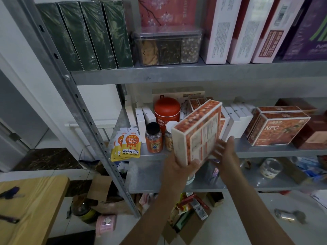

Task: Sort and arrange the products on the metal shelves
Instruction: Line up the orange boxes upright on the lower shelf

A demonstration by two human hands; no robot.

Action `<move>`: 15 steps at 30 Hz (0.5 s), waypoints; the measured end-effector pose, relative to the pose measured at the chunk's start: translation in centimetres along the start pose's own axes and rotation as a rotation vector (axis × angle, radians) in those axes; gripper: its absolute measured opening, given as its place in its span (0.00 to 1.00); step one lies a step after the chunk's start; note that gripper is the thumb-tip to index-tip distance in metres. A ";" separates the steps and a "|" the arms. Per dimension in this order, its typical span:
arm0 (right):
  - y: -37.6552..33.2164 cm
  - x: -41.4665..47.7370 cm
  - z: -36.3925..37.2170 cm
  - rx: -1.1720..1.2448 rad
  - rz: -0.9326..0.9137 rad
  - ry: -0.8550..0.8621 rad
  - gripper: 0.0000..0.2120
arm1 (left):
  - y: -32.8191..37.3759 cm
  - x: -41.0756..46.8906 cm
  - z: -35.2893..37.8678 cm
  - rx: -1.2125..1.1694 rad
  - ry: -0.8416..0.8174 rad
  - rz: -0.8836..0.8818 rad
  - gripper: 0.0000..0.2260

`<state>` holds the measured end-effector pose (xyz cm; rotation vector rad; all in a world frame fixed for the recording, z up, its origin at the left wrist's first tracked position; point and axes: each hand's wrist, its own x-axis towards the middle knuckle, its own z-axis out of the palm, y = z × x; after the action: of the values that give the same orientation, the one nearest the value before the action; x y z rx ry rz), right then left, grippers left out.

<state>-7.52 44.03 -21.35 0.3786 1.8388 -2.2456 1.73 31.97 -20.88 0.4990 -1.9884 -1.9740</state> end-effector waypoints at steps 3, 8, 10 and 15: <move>1.5 -0.3 0.2 0.178 -0.010 -0.128 0.26 | 0.1 -0.7 1.1 -0.159 -0.048 -0.067 0.19; 1.5 -0.1 -0.3 0.216 -0.120 -0.048 0.28 | 0.5 -0.6 0.9 -0.304 -0.192 -0.099 0.16; 1.3 0.1 -1.0 0.182 -0.123 0.019 0.23 | 0.8 -0.1 -0.3 -0.418 -0.183 -0.049 0.23; 0.6 0.8 -2.7 0.026 -0.177 0.089 0.19 | 1.4 2.2 -4.3 -0.338 -0.143 -0.167 0.23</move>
<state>-7.93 46.51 -22.69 0.3374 1.9605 -2.4066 1.61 27.15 -19.51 0.4632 -1.6810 -2.4489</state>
